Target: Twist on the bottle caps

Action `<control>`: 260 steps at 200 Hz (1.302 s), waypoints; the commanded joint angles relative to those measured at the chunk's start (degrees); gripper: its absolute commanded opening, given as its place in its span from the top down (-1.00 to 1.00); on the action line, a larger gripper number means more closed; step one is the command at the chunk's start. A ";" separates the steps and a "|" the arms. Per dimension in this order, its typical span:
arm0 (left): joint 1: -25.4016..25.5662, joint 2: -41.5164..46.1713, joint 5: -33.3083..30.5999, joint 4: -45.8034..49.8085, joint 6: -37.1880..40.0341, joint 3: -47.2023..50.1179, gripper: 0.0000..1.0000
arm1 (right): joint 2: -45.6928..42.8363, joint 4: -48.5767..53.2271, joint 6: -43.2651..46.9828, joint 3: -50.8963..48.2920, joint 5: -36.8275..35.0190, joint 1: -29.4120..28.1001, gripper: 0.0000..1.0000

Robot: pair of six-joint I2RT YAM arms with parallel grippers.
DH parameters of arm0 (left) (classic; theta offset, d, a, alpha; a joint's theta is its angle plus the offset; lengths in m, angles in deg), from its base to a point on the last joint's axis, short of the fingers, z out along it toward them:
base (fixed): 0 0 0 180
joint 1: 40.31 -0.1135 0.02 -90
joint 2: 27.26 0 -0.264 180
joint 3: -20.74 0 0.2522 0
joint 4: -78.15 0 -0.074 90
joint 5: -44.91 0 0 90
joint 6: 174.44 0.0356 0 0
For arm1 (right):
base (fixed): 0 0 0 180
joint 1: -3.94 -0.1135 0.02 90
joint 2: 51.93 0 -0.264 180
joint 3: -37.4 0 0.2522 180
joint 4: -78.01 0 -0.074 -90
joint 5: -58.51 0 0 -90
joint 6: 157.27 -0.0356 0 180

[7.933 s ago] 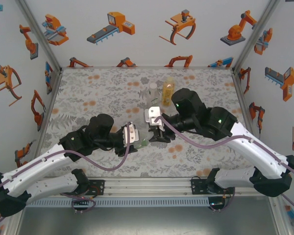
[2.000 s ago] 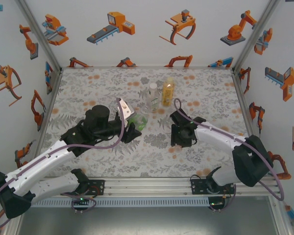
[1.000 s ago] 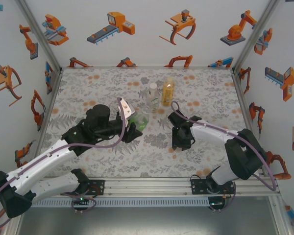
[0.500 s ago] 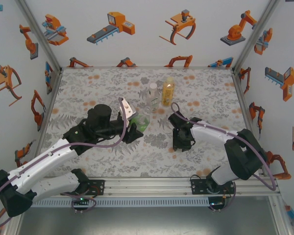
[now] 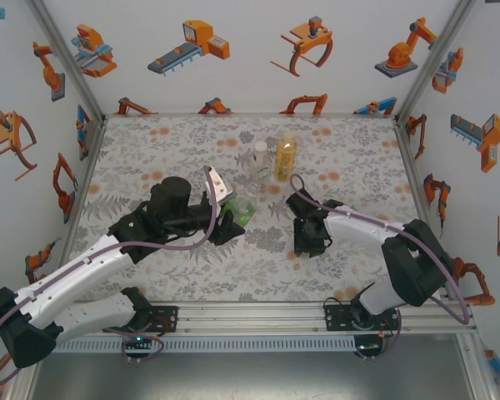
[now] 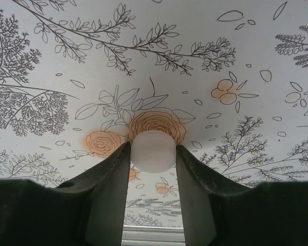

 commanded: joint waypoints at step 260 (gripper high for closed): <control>-0.18 -2.43 8.44 3.66 10.07 1.83 1.00 | -18.12 -4.45 13.15 3.56 10.12 0.26 0.76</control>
